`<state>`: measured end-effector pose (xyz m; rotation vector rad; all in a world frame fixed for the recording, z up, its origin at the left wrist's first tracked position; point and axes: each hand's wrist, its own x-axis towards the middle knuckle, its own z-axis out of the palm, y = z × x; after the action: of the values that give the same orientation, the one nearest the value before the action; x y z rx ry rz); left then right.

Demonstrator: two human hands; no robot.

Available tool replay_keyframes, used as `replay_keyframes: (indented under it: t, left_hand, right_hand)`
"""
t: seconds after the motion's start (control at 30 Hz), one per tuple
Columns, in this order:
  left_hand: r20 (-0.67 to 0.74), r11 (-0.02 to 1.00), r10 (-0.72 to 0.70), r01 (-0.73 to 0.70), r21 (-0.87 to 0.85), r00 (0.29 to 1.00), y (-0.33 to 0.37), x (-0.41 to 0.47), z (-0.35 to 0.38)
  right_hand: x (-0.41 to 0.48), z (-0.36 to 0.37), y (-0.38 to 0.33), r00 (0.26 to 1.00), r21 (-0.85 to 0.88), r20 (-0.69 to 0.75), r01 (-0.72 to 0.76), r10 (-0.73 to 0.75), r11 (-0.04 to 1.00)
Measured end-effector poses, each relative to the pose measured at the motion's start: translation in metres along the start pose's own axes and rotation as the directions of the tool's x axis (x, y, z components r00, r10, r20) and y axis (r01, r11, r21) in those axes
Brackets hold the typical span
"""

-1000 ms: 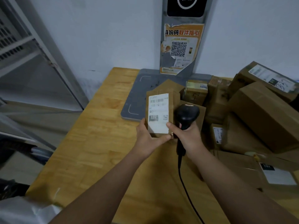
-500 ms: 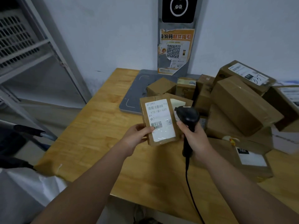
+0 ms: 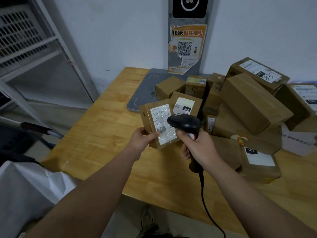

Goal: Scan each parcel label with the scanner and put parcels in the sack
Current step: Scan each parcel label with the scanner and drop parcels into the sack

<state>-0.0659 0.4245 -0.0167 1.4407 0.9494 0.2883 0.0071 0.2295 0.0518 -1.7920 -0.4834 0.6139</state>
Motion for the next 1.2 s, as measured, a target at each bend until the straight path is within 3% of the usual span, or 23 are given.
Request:
replay_keyframes:
  t: [0.77,1.03,1.2]
  left_hand:
    - [-0.034,0.998,-0.006,0.008,0.065,0.999,-0.008,-0.001,-0.007]
    - [-0.033,0.998,-0.027,0.029,0.049,0.999,-0.007,0.0,-0.008]
    - [-0.006,0.998,-0.058,0.058,0.022,0.998,-0.004,-0.002,-0.006]
  right_hand:
    - [0.001,-0.006,-0.031,0.999,-0.193,0.007,-0.051,0.053,0.98]
    - [0.011,-0.009,-0.047,0.993,-0.187,0.009,-0.113,0.117,0.976]
    - [0.008,-0.004,-0.034,0.998,-0.173,-0.016,-0.058,0.056,0.983]
